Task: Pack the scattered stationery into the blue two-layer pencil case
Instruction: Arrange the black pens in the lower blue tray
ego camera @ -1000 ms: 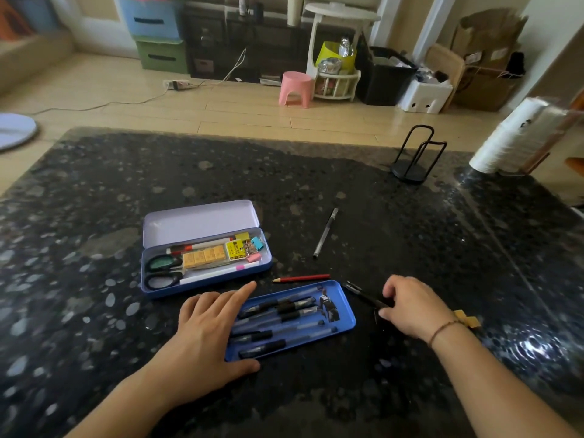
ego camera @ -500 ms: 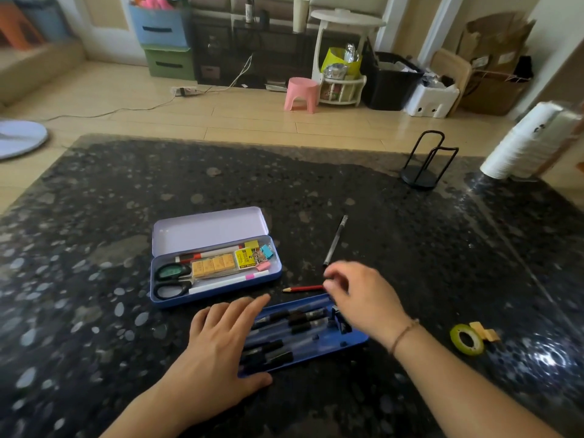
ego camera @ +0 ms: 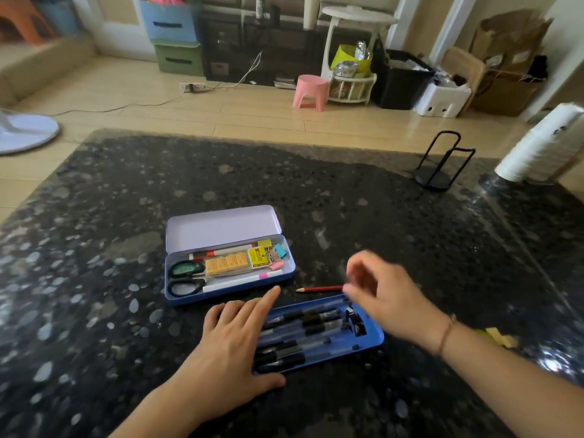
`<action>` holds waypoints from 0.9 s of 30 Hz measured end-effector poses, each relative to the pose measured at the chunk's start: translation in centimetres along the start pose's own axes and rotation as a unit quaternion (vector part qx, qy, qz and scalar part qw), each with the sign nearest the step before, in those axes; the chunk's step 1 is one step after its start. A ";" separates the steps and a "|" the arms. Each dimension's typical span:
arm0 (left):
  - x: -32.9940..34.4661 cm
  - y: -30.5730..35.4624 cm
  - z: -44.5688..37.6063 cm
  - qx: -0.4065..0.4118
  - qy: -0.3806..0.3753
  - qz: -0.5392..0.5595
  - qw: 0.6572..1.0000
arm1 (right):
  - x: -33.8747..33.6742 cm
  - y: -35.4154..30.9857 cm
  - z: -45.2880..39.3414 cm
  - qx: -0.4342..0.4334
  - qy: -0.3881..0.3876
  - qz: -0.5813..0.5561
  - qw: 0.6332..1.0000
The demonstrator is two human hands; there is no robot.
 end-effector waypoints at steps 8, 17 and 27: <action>-0.1 0.5 -0.2 -0.010 0.011 0.013 1.000 | 2.4 1.7 1.9 -0.037 0.015 0.081 0.996; 0.1 0.0 -0.3 0.017 -0.020 0.012 1.000 | 3.3 1.6 -3.8 0.107 -0.063 0.159 0.980; 0.0 0.6 -0.3 0.028 -0.053 -0.008 0.998 | 4.9 -0.1 -3.4 0.079 -0.125 0.257 0.955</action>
Point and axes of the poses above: each hand's wrist, its own z-axis away from the middle knuckle, its own x-axis out of the palm, y = z × x, the point moved 6 cm from there along -z, towards the middle knuckle, and after that the axes turned 12 degrees about x, right-handed, at the moved point
